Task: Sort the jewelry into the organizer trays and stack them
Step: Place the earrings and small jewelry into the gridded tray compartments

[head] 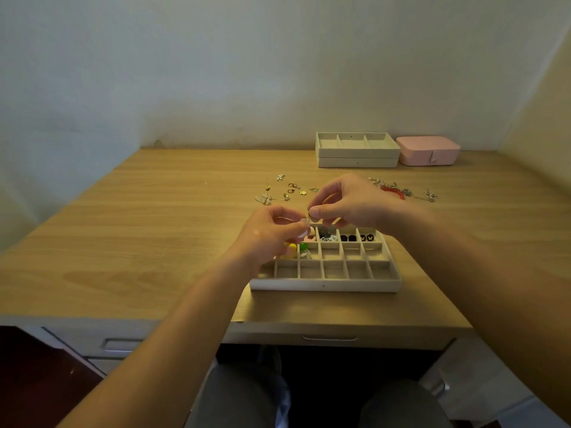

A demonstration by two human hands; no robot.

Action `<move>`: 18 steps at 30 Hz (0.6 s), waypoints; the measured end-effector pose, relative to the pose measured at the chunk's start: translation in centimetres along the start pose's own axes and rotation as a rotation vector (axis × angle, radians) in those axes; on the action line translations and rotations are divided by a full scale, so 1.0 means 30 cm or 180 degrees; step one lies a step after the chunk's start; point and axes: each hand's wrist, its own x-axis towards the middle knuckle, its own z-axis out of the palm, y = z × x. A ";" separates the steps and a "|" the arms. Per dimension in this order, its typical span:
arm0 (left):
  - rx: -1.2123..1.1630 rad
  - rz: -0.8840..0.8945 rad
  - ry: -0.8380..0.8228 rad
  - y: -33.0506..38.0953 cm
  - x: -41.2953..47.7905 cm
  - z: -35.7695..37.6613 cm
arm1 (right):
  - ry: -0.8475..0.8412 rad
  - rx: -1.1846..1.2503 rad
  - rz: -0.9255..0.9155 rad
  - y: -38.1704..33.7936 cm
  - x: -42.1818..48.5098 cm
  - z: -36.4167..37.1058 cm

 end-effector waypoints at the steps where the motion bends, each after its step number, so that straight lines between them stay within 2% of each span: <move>1: 0.0283 0.0127 0.0081 -0.008 0.003 -0.001 | -0.0037 -0.0038 0.0004 0.006 -0.005 0.006; 6: 0.1125 0.0396 0.0240 -0.044 0.031 0.011 | -0.0033 -0.0260 0.0038 0.039 -0.009 0.032; 18: 0.2149 0.0699 0.0405 -0.070 0.013 0.053 | 0.0100 -0.0667 -0.0089 0.111 0.008 0.079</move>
